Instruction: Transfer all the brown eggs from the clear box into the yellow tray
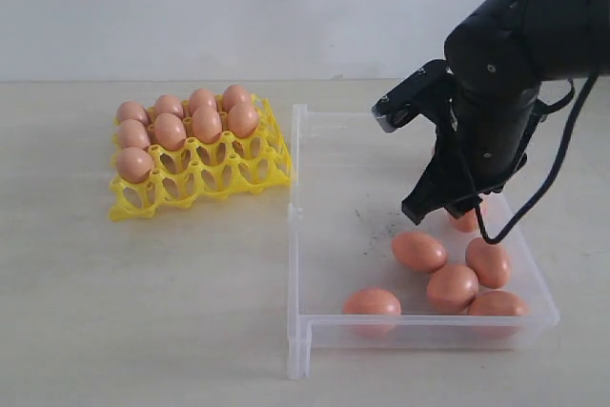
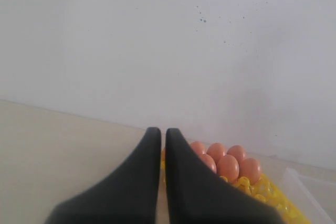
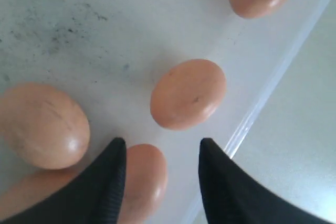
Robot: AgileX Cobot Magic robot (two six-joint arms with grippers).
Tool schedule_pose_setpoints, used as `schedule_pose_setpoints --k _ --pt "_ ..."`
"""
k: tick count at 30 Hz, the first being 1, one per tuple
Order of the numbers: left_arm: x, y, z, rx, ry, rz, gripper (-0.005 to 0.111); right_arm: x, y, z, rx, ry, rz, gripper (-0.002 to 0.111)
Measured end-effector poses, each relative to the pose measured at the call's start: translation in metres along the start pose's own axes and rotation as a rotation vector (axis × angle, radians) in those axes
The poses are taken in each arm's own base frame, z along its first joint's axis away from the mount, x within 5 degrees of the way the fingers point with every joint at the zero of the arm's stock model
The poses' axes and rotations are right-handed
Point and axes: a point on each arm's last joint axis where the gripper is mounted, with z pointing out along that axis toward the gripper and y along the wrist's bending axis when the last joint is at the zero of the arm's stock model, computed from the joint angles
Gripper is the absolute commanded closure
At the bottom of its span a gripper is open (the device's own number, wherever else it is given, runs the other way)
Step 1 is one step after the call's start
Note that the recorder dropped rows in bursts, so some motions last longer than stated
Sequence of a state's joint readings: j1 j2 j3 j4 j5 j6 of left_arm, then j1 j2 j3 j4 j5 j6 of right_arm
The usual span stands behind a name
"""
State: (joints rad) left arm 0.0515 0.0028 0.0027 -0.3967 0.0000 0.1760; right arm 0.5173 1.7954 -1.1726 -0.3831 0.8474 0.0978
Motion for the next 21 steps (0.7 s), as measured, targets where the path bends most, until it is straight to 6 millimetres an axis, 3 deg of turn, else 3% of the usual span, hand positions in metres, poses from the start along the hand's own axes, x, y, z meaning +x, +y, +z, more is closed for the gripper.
schedule_pose_setpoints --k 5,10,21 --pt "0.000 0.000 0.000 0.000 0.000 0.000 0.103 -0.016 0.002 0.022 0.007 0.108 0.120 0.044" --pt "0.000 0.000 0.000 0.000 0.000 0.000 0.103 -0.023 0.005 0.041 0.023 0.170 0.179 0.045" --pt "0.000 0.000 0.000 0.000 0.000 0.000 0.103 -0.027 0.006 0.060 0.082 0.151 0.281 0.045"
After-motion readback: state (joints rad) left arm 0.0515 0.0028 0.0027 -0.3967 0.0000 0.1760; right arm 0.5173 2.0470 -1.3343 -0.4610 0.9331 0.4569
